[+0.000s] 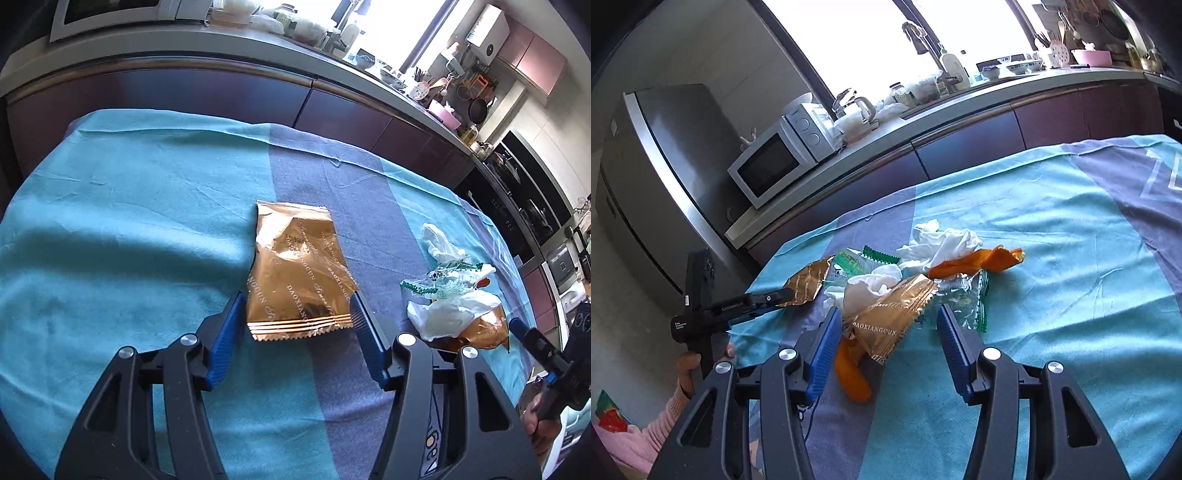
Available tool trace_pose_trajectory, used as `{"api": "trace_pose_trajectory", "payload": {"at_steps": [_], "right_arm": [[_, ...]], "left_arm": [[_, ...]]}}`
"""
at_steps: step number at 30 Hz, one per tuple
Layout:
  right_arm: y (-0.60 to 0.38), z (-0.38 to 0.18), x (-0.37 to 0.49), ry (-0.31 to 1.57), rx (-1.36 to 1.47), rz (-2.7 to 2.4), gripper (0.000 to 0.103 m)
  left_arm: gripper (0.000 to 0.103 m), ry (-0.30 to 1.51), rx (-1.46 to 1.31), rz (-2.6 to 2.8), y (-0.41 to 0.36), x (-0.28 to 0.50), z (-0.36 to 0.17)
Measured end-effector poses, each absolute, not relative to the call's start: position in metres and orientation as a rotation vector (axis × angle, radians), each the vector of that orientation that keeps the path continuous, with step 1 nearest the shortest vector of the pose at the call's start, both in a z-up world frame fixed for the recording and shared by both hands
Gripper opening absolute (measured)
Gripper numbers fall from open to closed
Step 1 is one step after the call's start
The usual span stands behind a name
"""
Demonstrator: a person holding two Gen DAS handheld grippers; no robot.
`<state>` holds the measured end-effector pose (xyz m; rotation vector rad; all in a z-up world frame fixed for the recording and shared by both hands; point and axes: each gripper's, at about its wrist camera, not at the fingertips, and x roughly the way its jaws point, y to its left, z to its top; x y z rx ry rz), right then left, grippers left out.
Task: Collect trash
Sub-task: 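Grasp a gold wrapper with the left gripper while the right grasps another wrapper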
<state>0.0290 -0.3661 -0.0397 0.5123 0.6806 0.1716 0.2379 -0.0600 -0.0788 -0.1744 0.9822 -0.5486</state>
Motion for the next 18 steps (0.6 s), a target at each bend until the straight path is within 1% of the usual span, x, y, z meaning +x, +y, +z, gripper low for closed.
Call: {"api": "trace_pose_trajectory", "payload": {"at_steps": [5, 6, 7, 8, 9, 10, 11, 12, 13, 14, 16, 18], "right_arm": [[-0.367, -0.053, 0.036, 0.69, 0.622, 0.236, 0.051], [-0.366, -0.054, 0.038, 0.691, 0.628, 0.241, 0.051], [-0.366, -0.056, 0.039, 0.693, 0.636, 0.245, 0.051], [-0.366, -0.057, 0.04, 0.695, 0.648, 0.248, 0.051], [-0.366, -0.059, 0.041, 0.699, 0.661, 0.252, 0.05], [-0.367, -0.06, 0.042, 0.703, 0.674, 0.254, 0.048], [-0.368, -0.061, 0.041, 0.704, 0.684, 0.254, 0.046], [-0.368, -0.062, 0.04, 0.704, 0.693, 0.256, 0.042], [-0.369, -0.063, 0.039, 0.704, 0.696, 0.254, 0.037], [-0.37, -0.063, 0.038, 0.703, 0.697, 0.249, 0.035], [-0.371, -0.062, 0.036, 0.699, 0.695, 0.248, 0.033], [-0.369, -0.06, 0.034, 0.692, 0.685, 0.247, 0.032]], "left_arm": [[0.056, 0.991, -0.219, -0.538, -0.065, 0.248, -0.081], [0.05, 0.991, -0.216, -0.536, -0.066, 0.248, -0.081], [0.045, 0.992, -0.214, -0.537, -0.067, 0.248, -0.081], [0.038, 1.001, -0.216, -0.542, -0.069, 0.249, -0.082], [0.03, 1.009, -0.22, -0.543, -0.07, 0.249, -0.083], [0.027, 1.012, -0.22, -0.544, -0.07, 0.248, -0.083], [0.021, 1.011, -0.216, -0.54, -0.071, 0.248, -0.084], [0.018, 1.008, -0.216, -0.537, -0.071, 0.248, -0.084], [0.017, 1.008, -0.219, -0.54, -0.071, 0.247, -0.084], [0.016, 1.008, -0.221, -0.543, -0.07, 0.246, -0.085], [0.014, 1.002, -0.217, -0.543, -0.071, 0.243, -0.085], [0.008, 0.99, -0.209, -0.546, -0.07, 0.24, -0.083]]}}
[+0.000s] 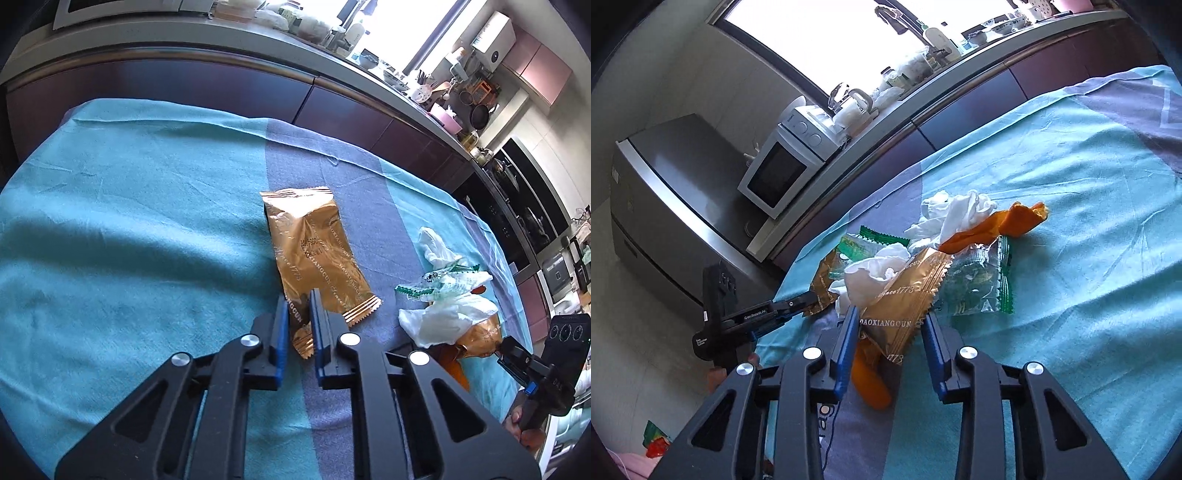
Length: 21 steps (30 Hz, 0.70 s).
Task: Collect trash
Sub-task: 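Grasp a gold wrapper with the left gripper while the right grasps another wrapper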
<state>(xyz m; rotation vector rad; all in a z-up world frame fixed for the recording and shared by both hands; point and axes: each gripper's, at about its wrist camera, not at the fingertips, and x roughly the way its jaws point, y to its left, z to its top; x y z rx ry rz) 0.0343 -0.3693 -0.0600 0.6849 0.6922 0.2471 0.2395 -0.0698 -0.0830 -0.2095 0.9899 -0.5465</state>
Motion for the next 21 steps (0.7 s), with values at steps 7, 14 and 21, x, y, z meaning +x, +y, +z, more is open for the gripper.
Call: {"api": "trace_pose_trajectory", "payload": {"at_steps": [7, 14, 21], "right_arm": [[-0.361, -0.047, 0.029, 0.663, 0.642, 0.276, 0.021], [-0.357, -0.032, 0.022, 0.628, 0.612, 0.299, 0.02], [-0.35, -0.009, 0.011, 0.583, 0.551, 0.29, 0.02]], "left_arm": [[0.006, 0.928, -0.191, -0.562, -0.061, 0.217, -0.069], [0.003, 0.845, -0.168, -0.561, -0.037, 0.186, -0.046], [0.003, 0.787, -0.164, -0.556, -0.006, 0.155, -0.029]]}}
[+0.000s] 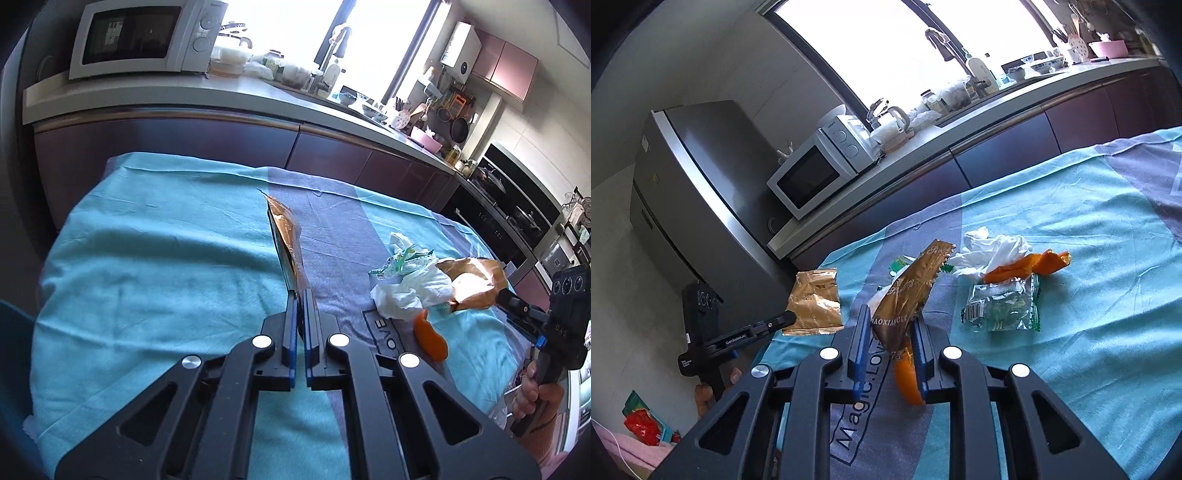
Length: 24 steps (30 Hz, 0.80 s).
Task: Collect trash
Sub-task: 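Grasp a gold wrapper with the left gripper while the right grasps another wrapper, then carry both gold wrappers to the teal bin and open both grippers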
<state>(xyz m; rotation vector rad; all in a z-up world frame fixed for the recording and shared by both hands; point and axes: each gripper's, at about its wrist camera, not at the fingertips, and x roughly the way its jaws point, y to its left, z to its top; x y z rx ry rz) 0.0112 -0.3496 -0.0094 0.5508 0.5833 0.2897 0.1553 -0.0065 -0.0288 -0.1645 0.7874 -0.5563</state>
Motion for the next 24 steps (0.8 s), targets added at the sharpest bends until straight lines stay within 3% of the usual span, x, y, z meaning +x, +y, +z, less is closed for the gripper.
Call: {"api": "trace_pose_trajectory", "payload": {"at_steps": [11, 24], "right_arm": [[-0.329, 0.019, 0.001, 0.514, 0.488, 0.359, 0.02], [-0.242, 0.019, 0.035, 0.579, 0.453, 0.624, 0.02]], "left_arm": [[0.003, 0.714, -0.173, -0.523, 0.046, 0.113, -0.009], [0.003, 0.658, -0.203, -0.412, 0.108, 0.072, 0.004]]}}
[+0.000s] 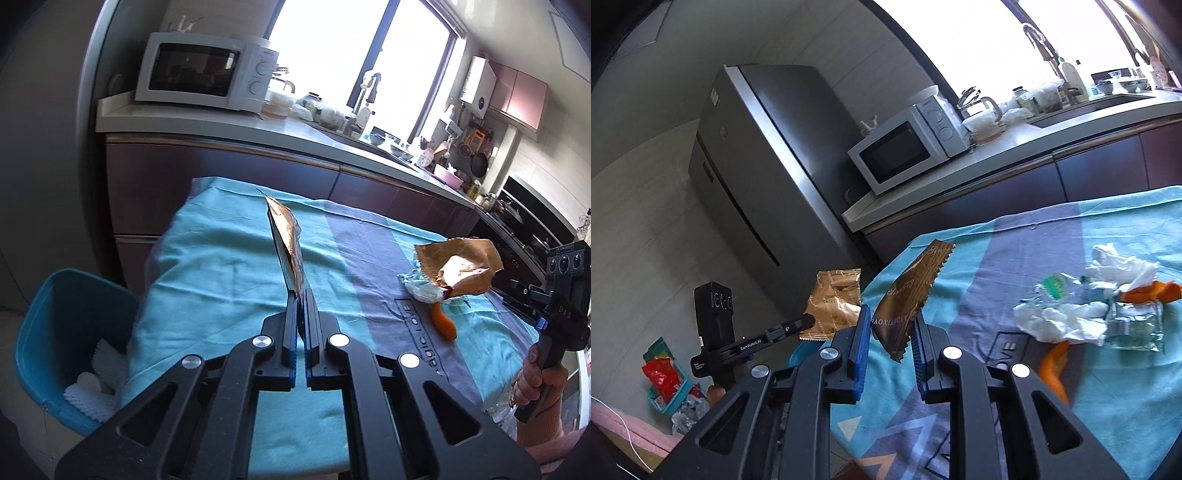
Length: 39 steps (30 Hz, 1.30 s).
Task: Collect trash
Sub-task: 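Carry both gold wrappers to the teal bin and open both grippers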
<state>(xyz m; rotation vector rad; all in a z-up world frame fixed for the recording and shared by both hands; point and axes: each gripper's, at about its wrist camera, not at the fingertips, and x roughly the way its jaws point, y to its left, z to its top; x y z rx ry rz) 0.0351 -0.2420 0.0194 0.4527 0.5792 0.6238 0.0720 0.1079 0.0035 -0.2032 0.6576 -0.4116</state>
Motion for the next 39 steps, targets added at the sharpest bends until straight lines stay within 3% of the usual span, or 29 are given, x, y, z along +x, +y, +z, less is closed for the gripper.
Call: {"api": "trace_pose_trajectory", "payload": {"at_steps": [22, 39], "right_arm": [[-0.05, 0.011, 0.111, 0.77, 0.315, 1.046, 0.02], [0.035, -0.023, 0.141, 0.939, 0.234, 1.087, 0.021]], "left_arm": [[0.003, 0.648, -0.296, -0.036, 0.271, 0.032, -0.014], [0.003, 0.785, -0.335, 0.088, 0.314, 0.052, -0.068]]}}
